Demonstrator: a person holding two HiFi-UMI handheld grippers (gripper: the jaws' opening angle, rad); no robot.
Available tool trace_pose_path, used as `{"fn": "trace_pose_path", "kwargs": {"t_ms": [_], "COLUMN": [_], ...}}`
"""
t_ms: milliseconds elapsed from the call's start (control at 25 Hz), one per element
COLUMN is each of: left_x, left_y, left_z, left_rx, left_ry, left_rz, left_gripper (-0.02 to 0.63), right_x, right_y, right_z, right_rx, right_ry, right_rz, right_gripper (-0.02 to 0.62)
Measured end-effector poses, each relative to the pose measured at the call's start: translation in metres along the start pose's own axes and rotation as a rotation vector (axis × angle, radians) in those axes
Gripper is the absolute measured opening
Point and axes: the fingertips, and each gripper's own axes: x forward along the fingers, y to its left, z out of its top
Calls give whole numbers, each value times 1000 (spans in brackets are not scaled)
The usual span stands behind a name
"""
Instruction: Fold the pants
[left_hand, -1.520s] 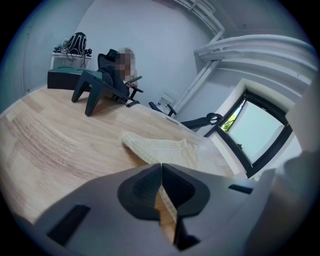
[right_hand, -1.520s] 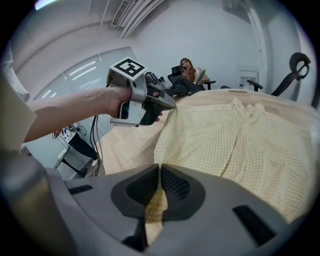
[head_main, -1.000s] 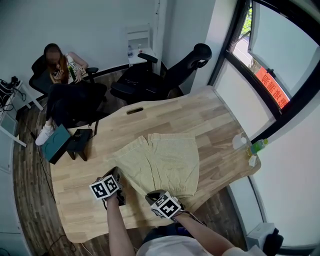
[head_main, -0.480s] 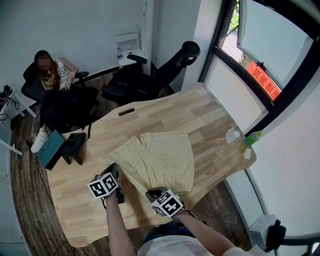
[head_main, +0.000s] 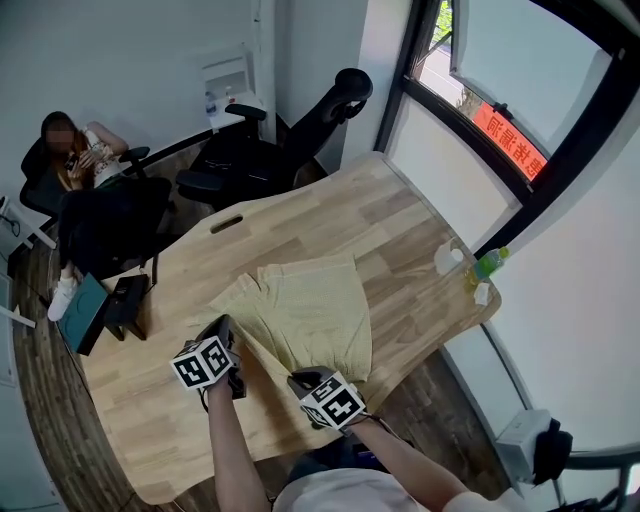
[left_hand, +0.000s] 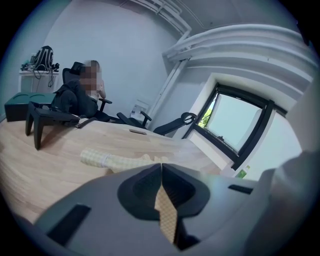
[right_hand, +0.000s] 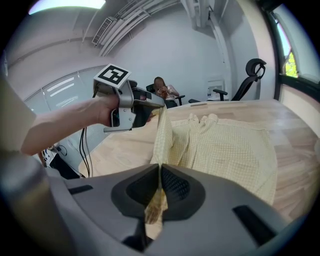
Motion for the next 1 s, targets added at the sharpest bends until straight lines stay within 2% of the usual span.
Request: {"fn": "trace_pose_path", "kwargs": {"t_ms": [240, 640, 1000], "left_x": [14, 51, 94], "left_y": [-28, -89, -145], "left_z": [8, 21, 9], "left_rx": [58, 130, 198], "left_ry": [0, 21, 94], "left_rz": [-16, -85, -161], "left_gripper": [12, 12, 12], "right_x": [-11, -38, -63], "right_y": [-18, -60, -98], "right_z": [0, 3, -13], "right_rx": [55, 156, 253], "right_ry": [-26, -76, -95], "right_rz": [-4, -39, -90], "right_gripper": [14, 15, 14]}}
